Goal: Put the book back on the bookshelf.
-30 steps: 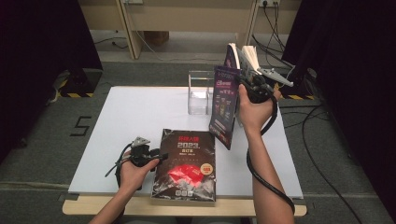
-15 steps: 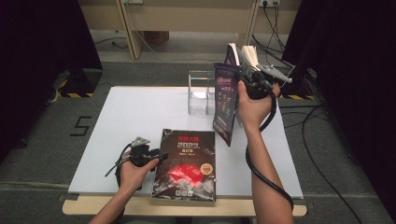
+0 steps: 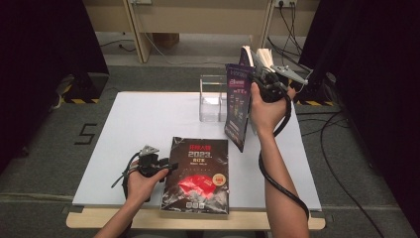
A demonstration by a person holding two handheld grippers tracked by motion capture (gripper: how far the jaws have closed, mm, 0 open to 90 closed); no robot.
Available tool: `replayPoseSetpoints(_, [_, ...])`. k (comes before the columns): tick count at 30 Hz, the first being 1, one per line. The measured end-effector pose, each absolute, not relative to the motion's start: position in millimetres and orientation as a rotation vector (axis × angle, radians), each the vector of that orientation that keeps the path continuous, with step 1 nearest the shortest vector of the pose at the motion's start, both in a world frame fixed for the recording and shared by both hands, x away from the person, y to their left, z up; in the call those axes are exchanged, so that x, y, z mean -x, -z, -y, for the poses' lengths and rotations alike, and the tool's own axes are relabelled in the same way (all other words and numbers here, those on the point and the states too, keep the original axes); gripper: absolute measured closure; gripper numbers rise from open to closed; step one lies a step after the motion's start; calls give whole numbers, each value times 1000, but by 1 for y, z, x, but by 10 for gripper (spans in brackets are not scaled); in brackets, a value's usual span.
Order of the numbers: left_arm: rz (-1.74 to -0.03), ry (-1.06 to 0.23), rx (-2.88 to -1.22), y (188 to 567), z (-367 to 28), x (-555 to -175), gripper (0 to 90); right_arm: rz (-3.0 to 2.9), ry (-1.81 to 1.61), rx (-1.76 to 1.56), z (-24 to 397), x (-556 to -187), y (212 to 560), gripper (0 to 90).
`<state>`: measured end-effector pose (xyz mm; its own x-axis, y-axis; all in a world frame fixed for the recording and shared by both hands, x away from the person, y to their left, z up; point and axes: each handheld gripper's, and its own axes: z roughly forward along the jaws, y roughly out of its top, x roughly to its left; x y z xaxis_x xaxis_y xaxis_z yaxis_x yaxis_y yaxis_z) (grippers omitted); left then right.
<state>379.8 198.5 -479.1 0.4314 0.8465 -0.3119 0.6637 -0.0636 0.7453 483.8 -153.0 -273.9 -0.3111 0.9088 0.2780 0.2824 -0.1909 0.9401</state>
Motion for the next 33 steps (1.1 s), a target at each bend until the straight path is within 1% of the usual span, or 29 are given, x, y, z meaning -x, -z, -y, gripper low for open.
replayPoseSetpoints(33, [-1305,-255,-1791,480,-200,-380,499,-1518,-1526,-1393,149,-503,268,846])
